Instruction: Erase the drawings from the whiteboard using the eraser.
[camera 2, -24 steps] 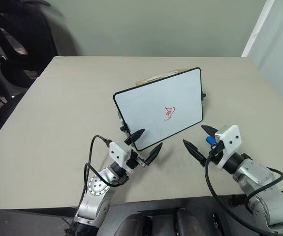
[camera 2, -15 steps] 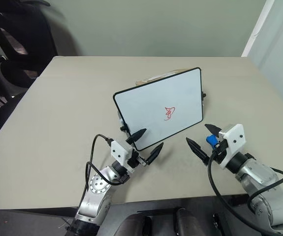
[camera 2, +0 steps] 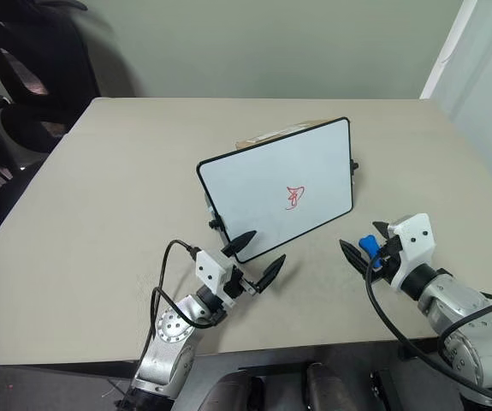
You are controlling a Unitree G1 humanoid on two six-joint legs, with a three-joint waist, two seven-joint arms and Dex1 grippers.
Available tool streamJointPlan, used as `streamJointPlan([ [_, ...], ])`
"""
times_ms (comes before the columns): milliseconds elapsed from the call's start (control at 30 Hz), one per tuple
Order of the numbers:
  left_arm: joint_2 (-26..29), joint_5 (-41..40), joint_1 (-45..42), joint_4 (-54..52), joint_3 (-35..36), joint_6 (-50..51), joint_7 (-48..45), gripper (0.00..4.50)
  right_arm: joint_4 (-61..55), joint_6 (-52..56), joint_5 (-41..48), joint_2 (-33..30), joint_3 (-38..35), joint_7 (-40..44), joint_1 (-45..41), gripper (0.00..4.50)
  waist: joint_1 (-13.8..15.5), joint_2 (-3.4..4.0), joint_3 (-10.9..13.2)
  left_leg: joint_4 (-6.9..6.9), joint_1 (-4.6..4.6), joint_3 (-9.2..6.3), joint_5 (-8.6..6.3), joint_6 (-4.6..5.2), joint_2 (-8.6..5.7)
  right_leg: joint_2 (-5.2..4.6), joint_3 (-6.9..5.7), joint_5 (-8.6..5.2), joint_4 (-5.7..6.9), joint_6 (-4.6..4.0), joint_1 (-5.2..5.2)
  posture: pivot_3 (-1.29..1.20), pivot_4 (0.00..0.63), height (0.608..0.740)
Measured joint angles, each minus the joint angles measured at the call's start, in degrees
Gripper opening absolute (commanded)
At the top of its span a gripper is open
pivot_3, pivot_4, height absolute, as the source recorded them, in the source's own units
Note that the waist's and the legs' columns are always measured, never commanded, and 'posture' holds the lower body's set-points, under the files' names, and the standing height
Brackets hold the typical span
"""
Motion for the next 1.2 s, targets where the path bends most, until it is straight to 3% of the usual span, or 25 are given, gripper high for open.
streamJointPlan([
  [567, -0.6, -0.1, 2.9, -3.8, 0.0, 0.4, 1.2, 4.5, 13.2, 14.8, -4.2, -4.0, 4.7, -3.2, -8.3, 4.46, 0.0, 0.0, 0.0, -0.03, -0.01, 0.01, -0.01, 0.01, 0.0, 0.0, 0.0, 0.0, 0.01, 0.04, -0.04, 0.0, 0.15, 0.74],
  [667, -0.6, -0.3, 3.2, -4.7, 0.0, 0.7, 1.2, 4.5, 14.6, 16.5, -4.7, -4.1, 5.5, -3.3, -9.2, 3.9, 0.0, 0.0, 0.0, -0.02, -0.01, 0.01, -0.01, 0.01, 0.0, 0.0, 0.0, 0.0, 0.0, 0.04, -0.04, 0.0, 0.15, 0.74],
  [900, -0.4, -0.8, 3.9, -5.0, 0.2, 1.2, 1.2, 4.5, 14.8, 17.3, -6.3, -4.6, 6.4, -3.4, -9.4, 1.44, 0.1, 0.0, 0.0, -0.03, -0.01, 0.01, -0.02, 0.03, 0.0, 0.0, 0.0, -0.02, 0.01, 0.02, -0.04, 0.0, 0.15, 0.74],
  [1000, -0.3, -1.2, 3.9, -5.4, 0.2, 1.2, 1.2, 4.5, 14.5, 17.0, -6.5, -4.6, 6.5, -3.3, -9.4, 0.63, 0.0, 0.0, 0.0, 0.0, -0.01, 0.01, -0.02, 0.03, 0.0, 0.0, 0.0, 0.0, 0.01, 0.04, -0.02, 0.0, 0.15, 0.74],
  [1200, 0.1, -1.2, 3.8, -6.0, 0.4, 1.4, 1.3, 4.5, 8.7, 14.5, -5.2, -2.3, 6.2, -3.1, -10.9, 0.63, -0.2, 0.01, 0.0, -0.02, -0.01, 0.01, -0.02, 0.03, 0.0, 0.0, 0.0, 0.01, 0.04, 0.02, -0.07, 0.0, 0.15, 0.74],
])
